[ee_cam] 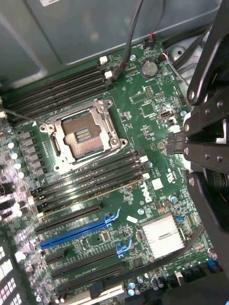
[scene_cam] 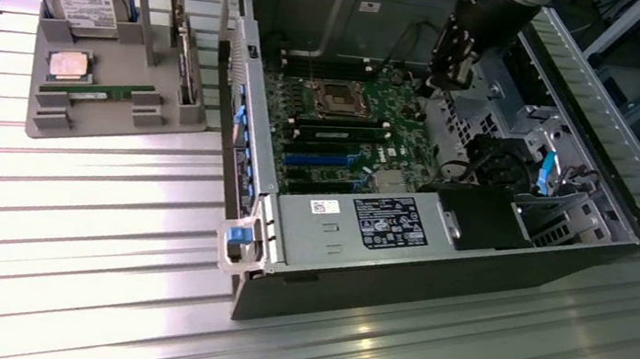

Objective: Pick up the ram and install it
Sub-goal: 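Press down the ram until it locks into place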

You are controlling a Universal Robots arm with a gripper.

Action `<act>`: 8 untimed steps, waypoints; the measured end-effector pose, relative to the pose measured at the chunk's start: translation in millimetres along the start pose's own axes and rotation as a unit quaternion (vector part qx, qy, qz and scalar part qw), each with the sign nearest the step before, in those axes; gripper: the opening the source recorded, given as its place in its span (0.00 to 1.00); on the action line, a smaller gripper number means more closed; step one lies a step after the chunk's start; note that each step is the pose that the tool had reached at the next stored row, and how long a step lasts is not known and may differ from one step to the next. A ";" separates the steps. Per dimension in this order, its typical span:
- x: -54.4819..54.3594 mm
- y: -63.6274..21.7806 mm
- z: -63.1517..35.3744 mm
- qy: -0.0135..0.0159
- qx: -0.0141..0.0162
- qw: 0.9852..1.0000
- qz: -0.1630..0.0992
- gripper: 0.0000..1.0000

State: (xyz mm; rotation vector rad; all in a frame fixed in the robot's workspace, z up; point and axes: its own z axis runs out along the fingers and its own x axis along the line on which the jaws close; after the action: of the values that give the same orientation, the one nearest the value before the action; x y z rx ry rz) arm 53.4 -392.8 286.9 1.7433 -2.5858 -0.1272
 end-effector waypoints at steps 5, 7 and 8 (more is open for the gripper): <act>0.0 0.0 0.3 -0.003 0.001 0.999 0.035 0.11; 0.0 0.0 0.5 -0.004 0.002 0.998 0.055 0.11; 0.0 -0.1 0.6 -0.005 0.002 0.998 0.063 0.11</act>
State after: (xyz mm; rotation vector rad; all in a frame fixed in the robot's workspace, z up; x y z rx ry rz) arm 53.4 -392.8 286.3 1.5785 -2.6955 -0.1292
